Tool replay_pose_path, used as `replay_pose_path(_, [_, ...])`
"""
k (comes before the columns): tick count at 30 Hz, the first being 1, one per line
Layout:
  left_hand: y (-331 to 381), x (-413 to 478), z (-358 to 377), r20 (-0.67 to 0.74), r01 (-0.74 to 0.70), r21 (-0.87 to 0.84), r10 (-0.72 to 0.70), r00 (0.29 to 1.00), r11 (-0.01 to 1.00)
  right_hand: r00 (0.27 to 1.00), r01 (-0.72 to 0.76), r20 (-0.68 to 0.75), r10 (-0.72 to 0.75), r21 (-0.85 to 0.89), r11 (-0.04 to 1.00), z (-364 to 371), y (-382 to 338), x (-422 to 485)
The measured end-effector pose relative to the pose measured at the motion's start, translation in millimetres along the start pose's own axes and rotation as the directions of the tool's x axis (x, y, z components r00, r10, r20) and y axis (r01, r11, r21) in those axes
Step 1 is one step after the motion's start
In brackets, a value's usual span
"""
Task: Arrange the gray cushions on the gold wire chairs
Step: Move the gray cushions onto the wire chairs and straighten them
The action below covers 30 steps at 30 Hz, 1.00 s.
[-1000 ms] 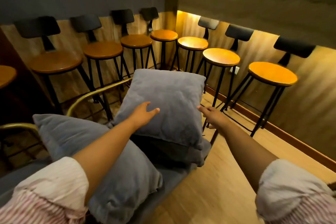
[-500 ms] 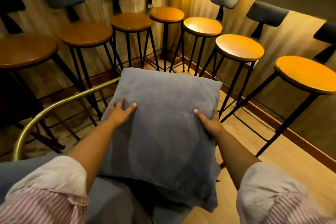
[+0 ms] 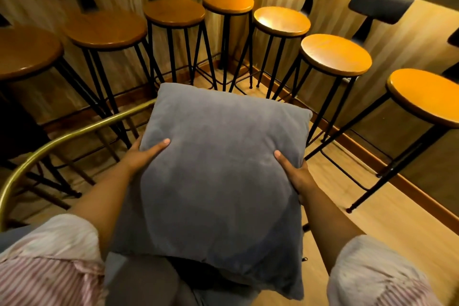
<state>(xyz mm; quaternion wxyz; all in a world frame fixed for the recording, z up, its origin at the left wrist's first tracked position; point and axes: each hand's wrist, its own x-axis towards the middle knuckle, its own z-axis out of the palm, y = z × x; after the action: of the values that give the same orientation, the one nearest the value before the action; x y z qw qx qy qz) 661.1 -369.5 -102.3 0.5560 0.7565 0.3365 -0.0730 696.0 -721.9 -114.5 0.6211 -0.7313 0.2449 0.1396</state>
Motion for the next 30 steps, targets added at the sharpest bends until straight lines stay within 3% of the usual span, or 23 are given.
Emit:
replay_pose_path(8, [40, -94, -37, -0.011, -0.193, -0.097, 0.193, 0.981, 0.976, 0.996, 0.084, -0.008, -0.084, 0.068, 0.994, -27, -27, -81])
replay_pose_path(16, [45, -254, -107, -0.086, -0.323, -0.079, 0.316, 0.945, 0.943, 0.968, 0.218, 0.104, -0.23, 0.115, 0.969, -60, -48, -222])
replay_pose_path(23, [-8, -379, -186, -0.21, -0.299, -0.011, 0.29, 0.934, 0.954, 0.944, 0.225, 0.245, -0.219, 0.006, 0.974, -41, -36, -335])
replay_pose_path(30, [-90, -464, -293, -0.409, -0.255, -0.023, 0.223, 0.885, 0.967, 0.85, 0.317, 0.454, -0.266, -0.037, 0.948, 53, -37, -423])
